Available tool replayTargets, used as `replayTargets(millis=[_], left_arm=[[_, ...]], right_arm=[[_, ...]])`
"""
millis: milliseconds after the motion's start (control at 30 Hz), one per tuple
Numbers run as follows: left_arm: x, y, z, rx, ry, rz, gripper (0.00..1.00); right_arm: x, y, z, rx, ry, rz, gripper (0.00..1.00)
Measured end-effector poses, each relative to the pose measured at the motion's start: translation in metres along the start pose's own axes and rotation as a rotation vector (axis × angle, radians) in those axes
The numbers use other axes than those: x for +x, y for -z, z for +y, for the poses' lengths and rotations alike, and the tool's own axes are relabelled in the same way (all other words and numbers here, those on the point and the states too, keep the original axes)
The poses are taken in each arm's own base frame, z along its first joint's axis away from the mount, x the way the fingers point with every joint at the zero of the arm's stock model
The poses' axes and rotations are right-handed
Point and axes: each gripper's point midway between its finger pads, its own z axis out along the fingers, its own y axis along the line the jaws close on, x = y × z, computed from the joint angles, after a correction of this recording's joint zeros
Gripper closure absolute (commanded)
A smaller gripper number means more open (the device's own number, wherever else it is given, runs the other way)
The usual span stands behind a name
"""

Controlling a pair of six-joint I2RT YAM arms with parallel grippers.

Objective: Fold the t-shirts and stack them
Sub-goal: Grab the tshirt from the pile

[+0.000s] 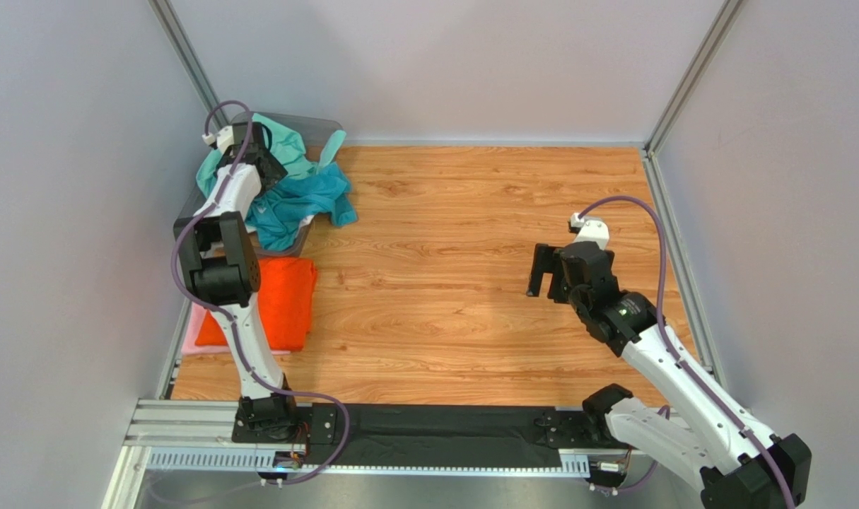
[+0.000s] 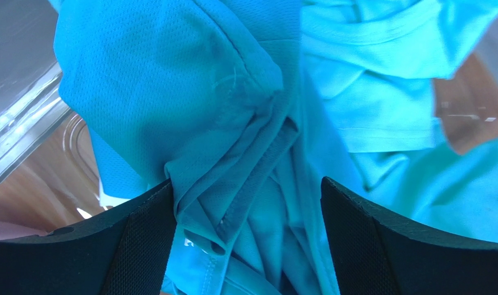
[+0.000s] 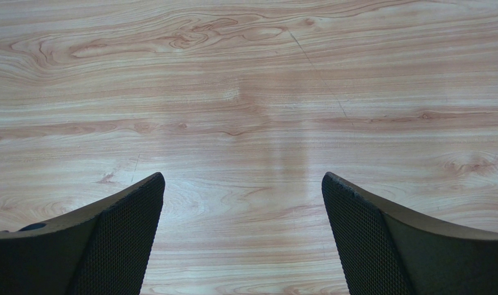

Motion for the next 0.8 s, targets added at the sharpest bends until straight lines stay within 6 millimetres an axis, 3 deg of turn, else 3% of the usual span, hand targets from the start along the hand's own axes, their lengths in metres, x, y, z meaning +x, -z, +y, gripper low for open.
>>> replayTargets(millis=[67, 133, 200, 233, 367, 467, 533, 633, 800], left_arm=[[0.007, -0.004, 0.006, -0.028, -0.01, 0.016, 0.3], [0.012, -0.007, 0.011, -0.049, -0.02, 0.031, 0.52], [0.016, -0.007, 0.014, -0.062, -0.019, 0.044, 0.94], [0.018, -0.006, 0.015, -0.067, -0.02, 0.05, 1.0], [0.024, -0.001, 0.017, -0.043, -0.013, 0.05, 1.0], [0.035, 0.023, 0.023, 0.013, 0.007, 0.056, 1.0], [0.032, 0.049, 0.022, 0.077, 0.024, 0.041, 1.0], [0.008, 0.092, 0.008, 0.181, 0.047, -0.035, 1.0], [-0.03, 0.189, -0.03, 0.413, 0.065, -0.207, 1.0]], right_arm=[[-0.001, 0.0, -0.001, 0.007, 0.003, -0.003, 0.0], [-0.001, 0.0, -0.002, 0.011, 0.006, -0.005, 0.0], [-0.001, 0.0, -0.003, 0.013, 0.01, -0.006, 0.0], [-0.001, 0.0, -0.003, 0.013, 0.011, -0.006, 0.0], [-0.002, 0.0, -0.004, 0.016, 0.013, -0.011, 0.0], [-0.006, 0.004, -0.004, 0.01, 0.006, -0.029, 0.0], [-0.009, 0.008, -0.004, 0.002, -0.002, -0.047, 0.0], [-0.015, 0.014, -0.004, -0.01, -0.014, -0.076, 0.0], [-0.022, 0.023, -0.004, -0.029, -0.031, -0.115, 0.0]])
